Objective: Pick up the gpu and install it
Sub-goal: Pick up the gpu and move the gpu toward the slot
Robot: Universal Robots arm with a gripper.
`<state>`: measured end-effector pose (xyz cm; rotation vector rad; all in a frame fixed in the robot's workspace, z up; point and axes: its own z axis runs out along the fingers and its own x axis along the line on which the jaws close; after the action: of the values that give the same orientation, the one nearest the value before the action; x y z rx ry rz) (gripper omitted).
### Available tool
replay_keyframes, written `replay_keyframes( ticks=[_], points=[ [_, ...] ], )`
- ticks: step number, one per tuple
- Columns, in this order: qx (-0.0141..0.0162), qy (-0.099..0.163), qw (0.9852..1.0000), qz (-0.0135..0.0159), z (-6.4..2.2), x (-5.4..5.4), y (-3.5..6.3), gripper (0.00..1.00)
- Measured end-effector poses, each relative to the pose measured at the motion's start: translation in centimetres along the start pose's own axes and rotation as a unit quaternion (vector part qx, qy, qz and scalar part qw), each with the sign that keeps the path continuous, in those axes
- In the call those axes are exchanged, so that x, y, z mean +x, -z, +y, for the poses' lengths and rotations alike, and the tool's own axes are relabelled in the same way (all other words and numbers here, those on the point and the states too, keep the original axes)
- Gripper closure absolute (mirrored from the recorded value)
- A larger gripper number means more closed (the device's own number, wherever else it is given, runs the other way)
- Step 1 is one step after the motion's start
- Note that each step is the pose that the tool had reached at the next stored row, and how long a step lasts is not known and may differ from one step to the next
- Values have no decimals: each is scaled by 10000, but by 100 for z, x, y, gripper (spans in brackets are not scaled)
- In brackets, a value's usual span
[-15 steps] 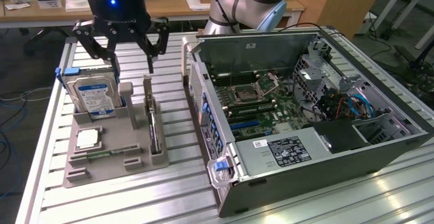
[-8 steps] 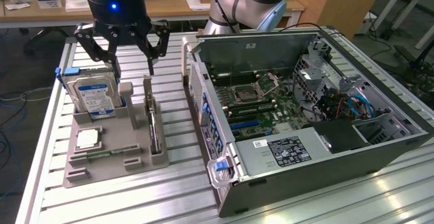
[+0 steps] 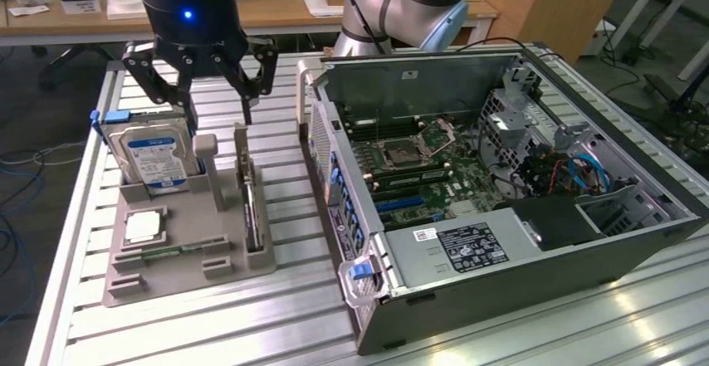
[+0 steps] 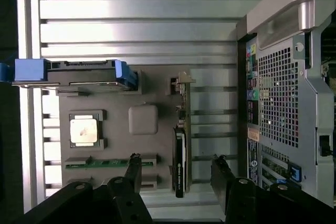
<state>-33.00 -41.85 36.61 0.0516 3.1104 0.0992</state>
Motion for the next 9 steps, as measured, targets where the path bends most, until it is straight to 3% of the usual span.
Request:
replay_keyframes(
  ticks=[5,9],
  points=[
    [-8,306,9995,19,-6,0,-24,35],
    [-15,339,9994,22,-31,0,-59,35]
  ],
)
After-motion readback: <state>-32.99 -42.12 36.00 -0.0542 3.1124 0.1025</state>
